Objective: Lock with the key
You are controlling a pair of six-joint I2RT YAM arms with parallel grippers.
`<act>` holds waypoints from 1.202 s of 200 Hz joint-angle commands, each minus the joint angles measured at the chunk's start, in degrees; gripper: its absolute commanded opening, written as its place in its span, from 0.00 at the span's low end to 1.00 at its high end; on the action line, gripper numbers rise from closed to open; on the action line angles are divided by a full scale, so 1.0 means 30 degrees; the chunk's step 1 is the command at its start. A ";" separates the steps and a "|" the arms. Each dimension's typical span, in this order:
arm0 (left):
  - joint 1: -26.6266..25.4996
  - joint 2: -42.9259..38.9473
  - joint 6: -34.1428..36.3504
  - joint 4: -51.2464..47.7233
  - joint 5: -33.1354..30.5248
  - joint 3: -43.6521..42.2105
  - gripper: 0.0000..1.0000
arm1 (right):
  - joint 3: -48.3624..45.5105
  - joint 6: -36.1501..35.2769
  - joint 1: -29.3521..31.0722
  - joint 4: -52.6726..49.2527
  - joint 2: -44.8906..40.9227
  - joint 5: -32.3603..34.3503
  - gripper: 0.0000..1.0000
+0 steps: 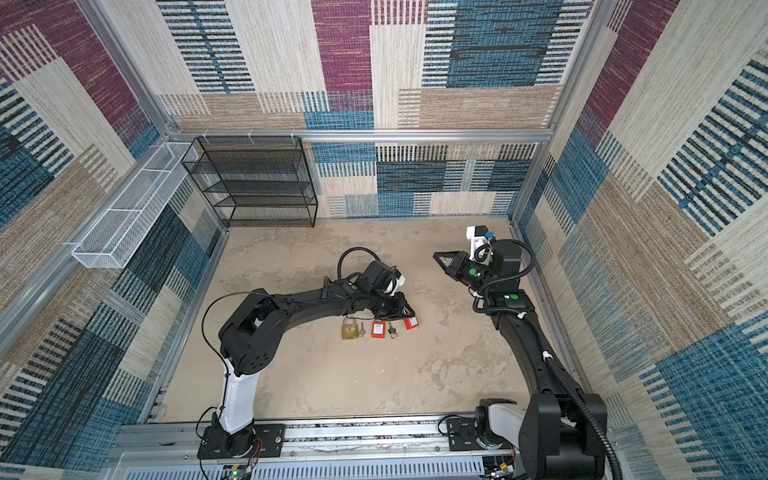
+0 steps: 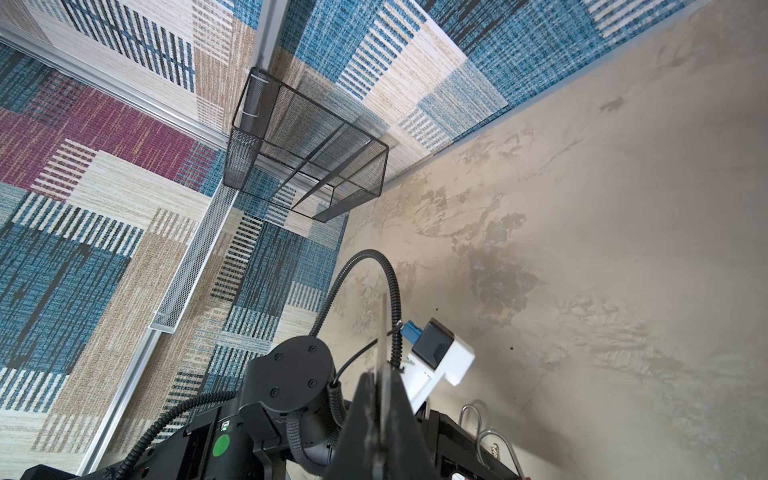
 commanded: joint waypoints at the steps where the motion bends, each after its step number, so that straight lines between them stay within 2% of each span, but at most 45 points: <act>1: -0.0020 0.0303 0.0796 -0.1002 0.0016 0.0399 0.00 | -0.0087 -0.0264 -0.0073 0.0125 -0.0025 -0.0449 0.00; 70: -0.0108 0.0719 0.0635 -0.1090 0.0578 0.0128 0.01 | -0.0245 -0.0078 -0.0109 0.0409 0.0225 -0.0654 0.00; 94: -0.0105 0.0720 0.0605 -0.1166 0.0219 0.0163 0.09 | -0.0252 -0.0086 -0.0122 0.0351 0.0191 -0.0623 0.00; 143: -0.0100 0.0570 0.1033 -0.2039 -0.0245 0.0381 0.20 | -0.0215 -0.0081 -0.0127 0.0203 0.0159 -0.0478 0.00; 174: -0.0108 0.0290 0.1249 -0.2317 -0.0807 0.0312 0.34 | -0.0271 -0.0042 -0.0138 0.0241 0.0170 -0.0508 0.00; 210: -0.0104 0.0185 0.1366 -0.2407 -0.1088 0.0325 0.41 | -0.0331 0.0046 -0.0139 0.0262 0.0159 -0.0507 0.00; 240: -0.0093 0.0041 0.1528 -0.2844 -0.1514 0.0429 0.41 | -0.0402 0.0075 -0.0138 0.0262 0.0110 -0.0555 0.00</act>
